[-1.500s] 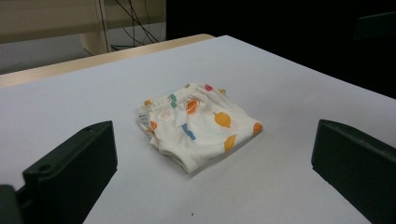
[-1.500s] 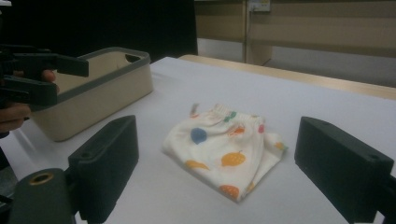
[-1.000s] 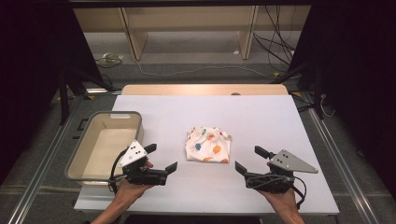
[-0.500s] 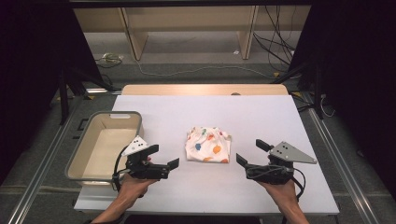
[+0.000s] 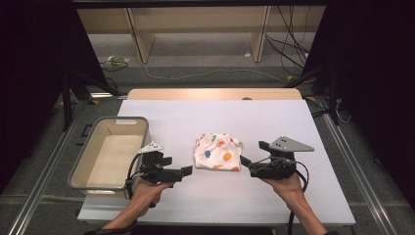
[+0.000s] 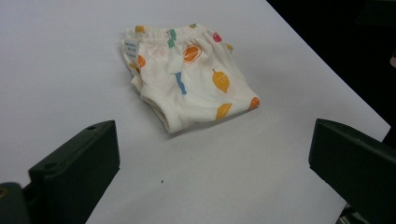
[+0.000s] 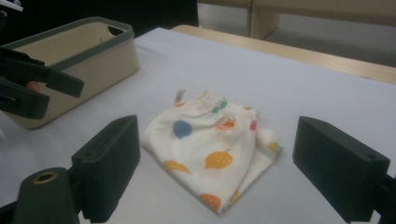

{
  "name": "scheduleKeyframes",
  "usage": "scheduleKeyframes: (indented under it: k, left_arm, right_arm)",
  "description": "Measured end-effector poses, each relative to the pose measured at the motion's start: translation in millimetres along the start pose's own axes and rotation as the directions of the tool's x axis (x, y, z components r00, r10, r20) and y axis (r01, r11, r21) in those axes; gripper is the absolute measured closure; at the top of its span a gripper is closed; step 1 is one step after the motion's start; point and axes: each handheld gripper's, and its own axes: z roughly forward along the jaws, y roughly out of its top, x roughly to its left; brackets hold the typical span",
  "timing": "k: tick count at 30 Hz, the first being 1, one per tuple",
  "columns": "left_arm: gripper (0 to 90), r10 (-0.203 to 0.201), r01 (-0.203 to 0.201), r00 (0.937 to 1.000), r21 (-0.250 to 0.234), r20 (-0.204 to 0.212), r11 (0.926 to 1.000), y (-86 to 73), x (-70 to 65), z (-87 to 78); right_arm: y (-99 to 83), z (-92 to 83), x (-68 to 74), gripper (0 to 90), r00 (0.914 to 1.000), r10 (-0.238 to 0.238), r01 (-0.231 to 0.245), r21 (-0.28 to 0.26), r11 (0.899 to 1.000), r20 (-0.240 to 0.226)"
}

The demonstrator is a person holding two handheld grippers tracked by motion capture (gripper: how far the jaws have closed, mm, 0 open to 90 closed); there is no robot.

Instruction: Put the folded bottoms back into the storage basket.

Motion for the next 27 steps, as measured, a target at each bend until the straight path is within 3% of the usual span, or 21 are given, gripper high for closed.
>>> scheduleKeyframes:
  k: [6, 9, 27]
  left_arm:
    - [2.9, -0.043, 0.043, 0.9991, 0.049, -0.005, 0.9979, 0.5, -0.5, 9.5]
    - [3.5, -0.032, 0.033, 0.9994, 0.068, -0.011, 0.9972, 1.5, -0.9, 13.7]
    - [7.0, -0.099, 0.104, 0.9942, 0.142, -0.042, 0.9844, 9.2, 6.7, 32.4]
  right_arm:
    - [3.4, 15.8, -8.2, 16.2, 0.9998, 0.018, -0.018, 0.047, 0.999, -0.002]
    - [3.9, 19.1, -10.8, 16.3, 0.9997, 0.025, -0.025, 0.058, 0.998, -0.001]
    - [10.5, 43.0, -32.1, 18.5, 0.9975, 0.067, -0.069, 0.12, 0.99, 0.02]
